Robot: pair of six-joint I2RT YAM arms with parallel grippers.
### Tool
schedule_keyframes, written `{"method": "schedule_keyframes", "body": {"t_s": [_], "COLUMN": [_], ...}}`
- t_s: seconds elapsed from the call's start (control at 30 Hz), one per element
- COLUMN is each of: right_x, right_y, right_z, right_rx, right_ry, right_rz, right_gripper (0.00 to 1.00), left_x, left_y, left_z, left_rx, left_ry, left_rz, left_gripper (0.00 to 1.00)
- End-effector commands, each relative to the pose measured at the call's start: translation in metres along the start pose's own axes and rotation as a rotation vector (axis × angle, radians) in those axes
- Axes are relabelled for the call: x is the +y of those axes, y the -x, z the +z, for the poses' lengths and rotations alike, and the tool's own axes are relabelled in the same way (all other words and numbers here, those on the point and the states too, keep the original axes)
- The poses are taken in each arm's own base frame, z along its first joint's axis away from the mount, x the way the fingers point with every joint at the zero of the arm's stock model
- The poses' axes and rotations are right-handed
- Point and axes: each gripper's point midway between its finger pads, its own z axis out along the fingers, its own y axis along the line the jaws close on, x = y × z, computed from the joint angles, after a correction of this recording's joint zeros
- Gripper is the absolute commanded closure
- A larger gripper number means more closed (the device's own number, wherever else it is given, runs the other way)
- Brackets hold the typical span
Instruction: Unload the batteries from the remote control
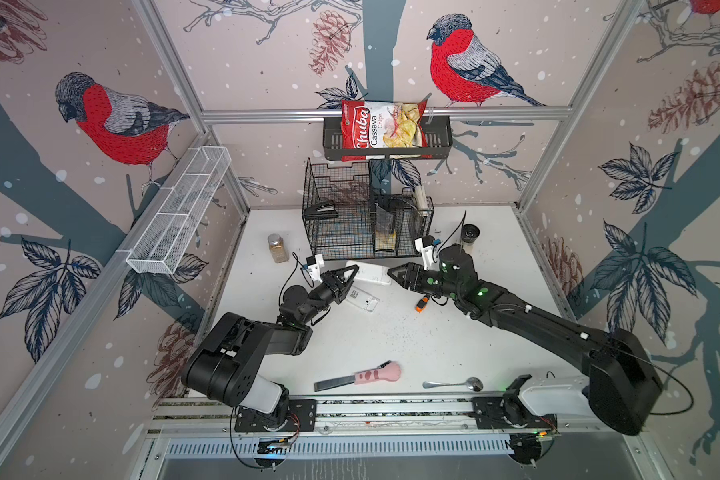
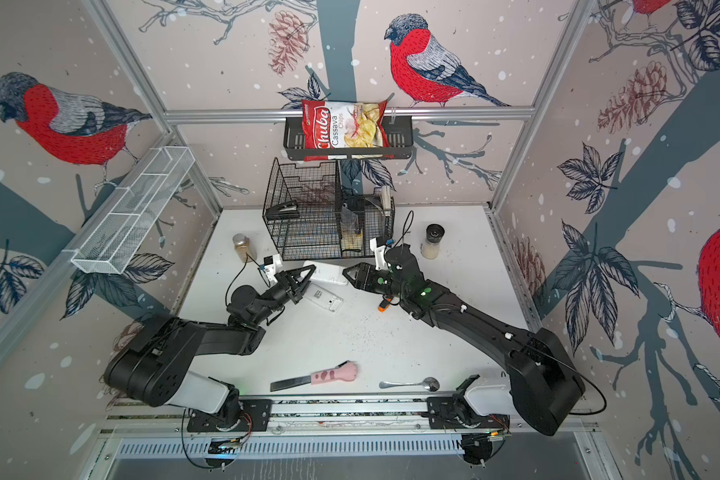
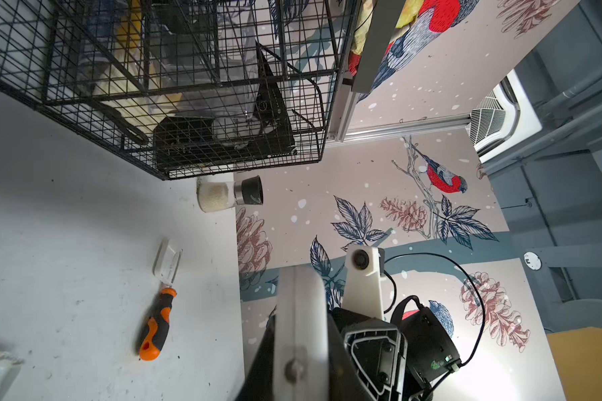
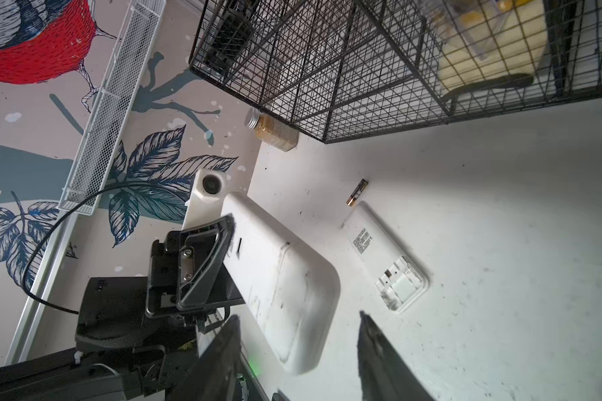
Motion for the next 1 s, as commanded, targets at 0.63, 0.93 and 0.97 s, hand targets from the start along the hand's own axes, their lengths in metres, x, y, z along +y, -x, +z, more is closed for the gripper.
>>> {"method": "schedule_keyframes", "body": {"t_s": [0.63, 0.93, 0.97], "right_x": [-0.025, -0.023, -0.022], "right_y": [-0.014, -0.012, -0.012], "right_z": [0.016, 0.019, 0.020], "right_rx": [0.049, 0.051, 0.053], "right_ry": [-0.172, -0.157, -0.151], "right_rz": [0.025, 0.021, 0.021], "right_gripper": [0.54, 0.54, 0.54], "left_x": [-0.013, -0.013, -0.013], "left_y": [-0.005, -0.006, -0.007], "left_z": [-0.002, 0.000, 0.000], "left_rx": [0.005, 0.013, 0.014], "left_ry": [-0.124, -0.121, -0.119], "left_rz": [-0.005, 0.000, -0.001], "left_gripper": [1.00, 1.00, 1.00]}}
